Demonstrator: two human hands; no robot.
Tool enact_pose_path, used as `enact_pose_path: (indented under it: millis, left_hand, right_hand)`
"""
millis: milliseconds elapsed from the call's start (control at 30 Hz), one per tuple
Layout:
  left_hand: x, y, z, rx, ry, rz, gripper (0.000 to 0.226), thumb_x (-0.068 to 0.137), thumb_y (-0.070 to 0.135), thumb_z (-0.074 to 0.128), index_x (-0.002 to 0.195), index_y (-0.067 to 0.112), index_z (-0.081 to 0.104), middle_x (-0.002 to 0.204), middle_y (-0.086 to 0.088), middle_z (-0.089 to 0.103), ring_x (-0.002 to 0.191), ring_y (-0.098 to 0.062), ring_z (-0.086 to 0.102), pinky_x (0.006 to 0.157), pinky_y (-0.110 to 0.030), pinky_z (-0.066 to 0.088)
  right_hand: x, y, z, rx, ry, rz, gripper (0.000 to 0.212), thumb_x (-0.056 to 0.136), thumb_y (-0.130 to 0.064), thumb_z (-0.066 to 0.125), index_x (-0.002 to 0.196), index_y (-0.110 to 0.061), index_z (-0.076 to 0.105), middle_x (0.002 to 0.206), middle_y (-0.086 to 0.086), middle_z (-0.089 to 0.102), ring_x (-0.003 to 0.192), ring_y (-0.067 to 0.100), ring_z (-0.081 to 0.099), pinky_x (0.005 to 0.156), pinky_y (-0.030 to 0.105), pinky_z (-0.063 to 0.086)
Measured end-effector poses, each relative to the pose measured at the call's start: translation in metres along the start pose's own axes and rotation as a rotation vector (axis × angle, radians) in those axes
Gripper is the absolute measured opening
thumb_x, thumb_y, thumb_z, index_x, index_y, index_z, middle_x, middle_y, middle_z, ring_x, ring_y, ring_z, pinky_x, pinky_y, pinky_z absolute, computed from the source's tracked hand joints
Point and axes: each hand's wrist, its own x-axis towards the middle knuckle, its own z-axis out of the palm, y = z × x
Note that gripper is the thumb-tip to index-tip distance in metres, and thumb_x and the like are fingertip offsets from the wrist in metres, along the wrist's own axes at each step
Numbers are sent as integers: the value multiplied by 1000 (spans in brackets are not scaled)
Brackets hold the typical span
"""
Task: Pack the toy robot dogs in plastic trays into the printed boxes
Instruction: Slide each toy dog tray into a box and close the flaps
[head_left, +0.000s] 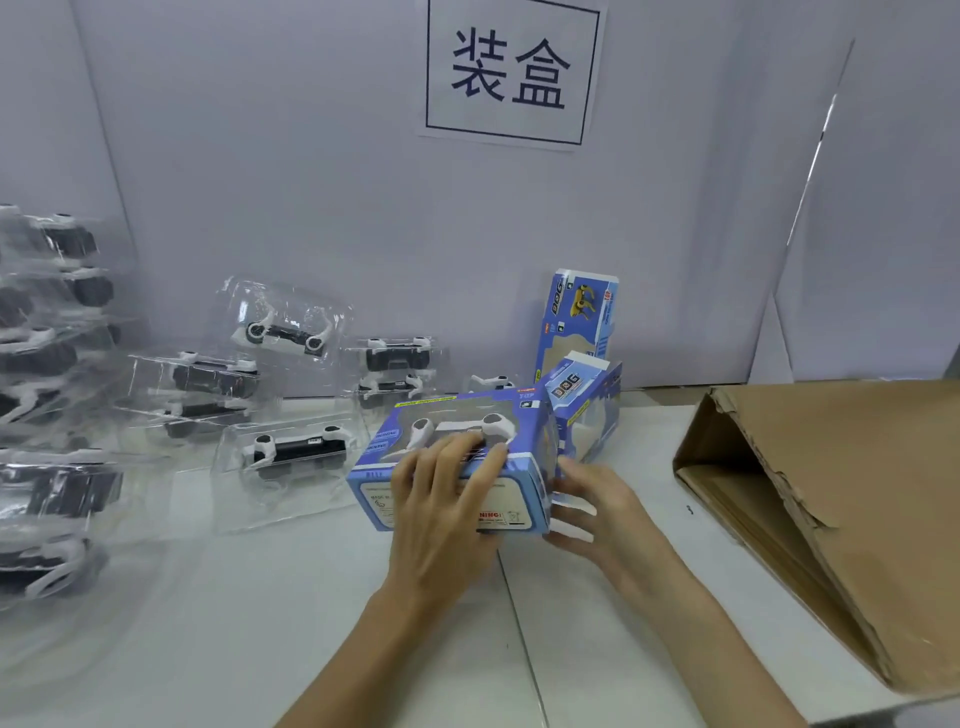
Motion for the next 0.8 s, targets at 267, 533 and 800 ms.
enact_pose_path:
  millis: [267, 533, 800]
  left_hand:
    - [-7, 17, 3, 99, 27, 168, 49, 82, 14, 59, 129, 27, 52, 129, -4, 48, 118, -24, 50, 104, -38, 27]
    - [4, 7, -7, 123, -45, -226, 96, 62, 4, 88, 144, 15, 40, 148, -17, 35, 138, -36, 35, 116, -53, 23]
    - [9, -5, -15, -131, -82, -453, 80, 68, -7, 80, 137, 6, 40, 146, -20, 38, 134, -31, 38, 96, -57, 45]
  right_hand:
    - [23, -44, -24, -378, -149, 26, 70, 57, -67, 78, 117, -38, 60, 106, 0, 75, 90, 17, 75, 72, 31, 59]
    - [30, -64, -32, -3, -86, 7, 47, 70, -16, 84, 112, -10, 63, 105, 16, 74, 87, 32, 73, 65, 35, 61]
    - [25, -94, -93, 574, 474, -318, 26, 88, -19, 74, 111, -10, 65, 106, 11, 70, 87, 20, 71, 77, 37, 61]
